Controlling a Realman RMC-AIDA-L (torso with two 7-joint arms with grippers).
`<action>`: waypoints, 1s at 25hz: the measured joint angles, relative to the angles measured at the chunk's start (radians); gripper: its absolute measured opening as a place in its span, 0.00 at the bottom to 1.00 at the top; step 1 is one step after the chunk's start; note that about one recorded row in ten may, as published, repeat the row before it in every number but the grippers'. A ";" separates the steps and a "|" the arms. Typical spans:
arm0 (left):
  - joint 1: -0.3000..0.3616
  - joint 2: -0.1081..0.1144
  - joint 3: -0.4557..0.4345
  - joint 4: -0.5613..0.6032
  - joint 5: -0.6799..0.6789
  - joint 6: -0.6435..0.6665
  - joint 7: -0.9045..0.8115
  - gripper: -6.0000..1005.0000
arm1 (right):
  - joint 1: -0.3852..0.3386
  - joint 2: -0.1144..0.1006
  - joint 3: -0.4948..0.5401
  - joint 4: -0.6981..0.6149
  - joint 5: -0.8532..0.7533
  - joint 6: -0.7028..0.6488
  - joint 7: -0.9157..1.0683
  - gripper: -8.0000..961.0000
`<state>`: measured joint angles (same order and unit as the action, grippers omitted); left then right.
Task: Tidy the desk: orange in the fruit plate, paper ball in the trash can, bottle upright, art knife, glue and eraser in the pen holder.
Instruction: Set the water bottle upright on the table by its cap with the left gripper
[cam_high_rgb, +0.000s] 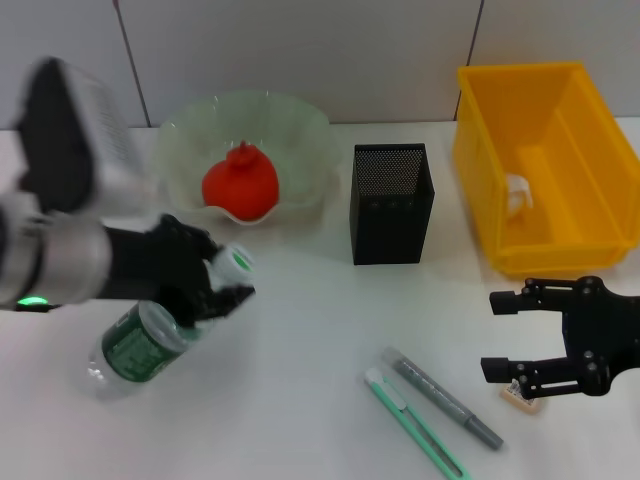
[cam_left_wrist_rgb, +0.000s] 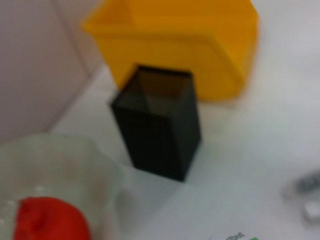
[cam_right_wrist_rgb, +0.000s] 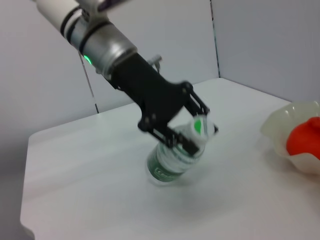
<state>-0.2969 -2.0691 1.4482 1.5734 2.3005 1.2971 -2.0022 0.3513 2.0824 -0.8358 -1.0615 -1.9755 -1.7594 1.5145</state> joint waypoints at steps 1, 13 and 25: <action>0.021 0.000 -0.046 0.001 -0.054 0.001 0.017 0.45 | 0.000 0.000 0.000 0.000 0.000 0.000 0.000 0.85; 0.136 0.002 -0.311 -0.141 -0.505 0.012 0.214 0.45 | 0.031 -0.001 -0.002 0.026 0.023 -0.001 0.001 0.85; 0.098 0.000 -0.371 -0.473 -0.777 -0.100 0.513 0.45 | 0.034 -0.003 -0.009 0.061 0.052 -0.001 -0.006 0.85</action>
<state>-0.1990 -2.0690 1.0770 1.1002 1.5232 1.1976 -1.4895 0.3851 2.0793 -0.8446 -1.0001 -1.9233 -1.7606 1.5080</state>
